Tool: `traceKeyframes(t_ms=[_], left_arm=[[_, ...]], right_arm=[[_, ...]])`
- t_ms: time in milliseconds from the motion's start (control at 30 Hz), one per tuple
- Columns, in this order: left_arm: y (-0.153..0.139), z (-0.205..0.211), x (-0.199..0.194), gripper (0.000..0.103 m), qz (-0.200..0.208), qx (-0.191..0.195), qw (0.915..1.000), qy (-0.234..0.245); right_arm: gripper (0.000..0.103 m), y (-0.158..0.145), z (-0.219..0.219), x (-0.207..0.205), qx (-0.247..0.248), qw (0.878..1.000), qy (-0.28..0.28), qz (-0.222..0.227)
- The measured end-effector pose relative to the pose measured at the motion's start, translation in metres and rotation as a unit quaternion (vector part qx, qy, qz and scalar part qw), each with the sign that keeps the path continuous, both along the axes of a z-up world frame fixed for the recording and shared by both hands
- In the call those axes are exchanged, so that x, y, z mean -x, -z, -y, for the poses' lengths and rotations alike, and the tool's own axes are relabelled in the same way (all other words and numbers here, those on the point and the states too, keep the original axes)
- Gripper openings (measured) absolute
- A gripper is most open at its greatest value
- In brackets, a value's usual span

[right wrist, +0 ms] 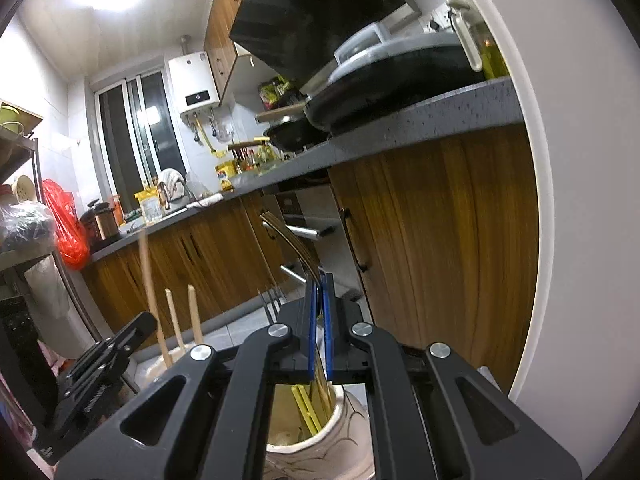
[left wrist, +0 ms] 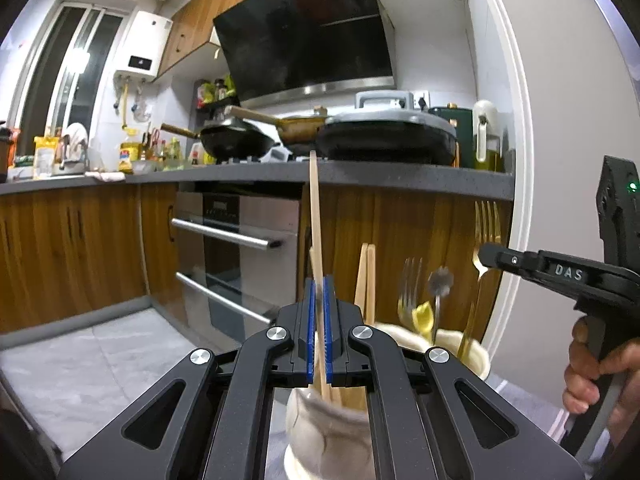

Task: Organize utensils
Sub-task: 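Release the chopstick into the tall cup while the right tool releases the gold fork into the small cup, then move both open tools back over the cloth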

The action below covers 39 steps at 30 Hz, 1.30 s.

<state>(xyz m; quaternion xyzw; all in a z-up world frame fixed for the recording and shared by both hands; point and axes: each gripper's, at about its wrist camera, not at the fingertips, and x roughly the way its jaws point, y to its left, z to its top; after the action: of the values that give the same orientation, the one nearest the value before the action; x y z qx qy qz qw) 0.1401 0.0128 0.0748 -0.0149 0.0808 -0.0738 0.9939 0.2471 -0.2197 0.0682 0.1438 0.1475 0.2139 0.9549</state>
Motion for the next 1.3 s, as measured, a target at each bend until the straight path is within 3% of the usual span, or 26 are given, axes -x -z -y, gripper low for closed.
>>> traceKeyframes(t_ms=[133,367,467,533,600,667,733,833,933,1000,1100,1200,1300], left_arm=[[0.006,-0.004,0.001,0.005,-0.008,-0.009,0.9999,-0.005],[0.008,-0.013,0.003,0.005,-0.015,0.008,0.9998,-0.001],[0.008,-0.013,0.003,0.014,-0.014,0.008,0.9999,-0.002],[0.007,-0.014,0.006,0.014,-0.011,0.008,0.9999,-0.002],[0.006,-0.013,0.008,0.015,-0.01,0.007,0.9999,-0.001],[0.004,-0.013,0.012,0.02,-0.009,0.005,0.9999,-0.001],[0.003,-0.013,0.016,0.024,-0.009,0.004,0.9999,-0.003],[0.001,-0.014,0.025,0.037,-0.014,0.006,0.9999,-0.005],[-0.003,-0.017,0.036,0.054,-0.019,0.011,0.9997,-0.006],[-0.005,-0.018,0.046,0.068,-0.023,0.013,0.9996,-0.01],[-0.006,-0.019,0.063,0.081,-0.028,0.015,0.9994,-0.014],[-0.003,-0.019,0.079,0.091,-0.041,0.021,0.9988,-0.014],[0.0,-0.018,0.094,0.092,-0.052,0.025,0.9983,-0.012]], right_arm=[[0.003,0.003,0.002,-0.005,-0.009,1.0,0.001,-0.008],[0.003,0.002,-0.001,-0.007,-0.007,1.0,0.003,-0.01],[0.003,0.002,-0.002,-0.008,-0.007,1.0,0.003,-0.01],[0.007,0.002,-0.002,-0.008,-0.007,1.0,0.009,-0.009],[0.023,0.005,-0.001,-0.007,-0.013,1.0,0.01,-0.011],[0.031,0.007,-0.001,-0.006,-0.019,1.0,0.01,-0.013],[0.031,0.008,-0.001,-0.002,-0.017,1.0,0.013,-0.014],[0.036,0.009,0.0,0.007,-0.018,1.0,0.012,-0.021],[0.049,0.008,0.005,0.022,-0.024,0.999,0.009,-0.022],[0.066,0.009,0.009,0.034,-0.023,0.999,0.009,-0.027],[0.086,0.012,0.012,0.05,-0.017,0.999,0.006,-0.036],[0.094,0.019,0.011,0.071,0.002,0.999,0.005,-0.042],[0.098,0.025,0.009,0.09,0.018,0.999,-0.003,-0.045]])
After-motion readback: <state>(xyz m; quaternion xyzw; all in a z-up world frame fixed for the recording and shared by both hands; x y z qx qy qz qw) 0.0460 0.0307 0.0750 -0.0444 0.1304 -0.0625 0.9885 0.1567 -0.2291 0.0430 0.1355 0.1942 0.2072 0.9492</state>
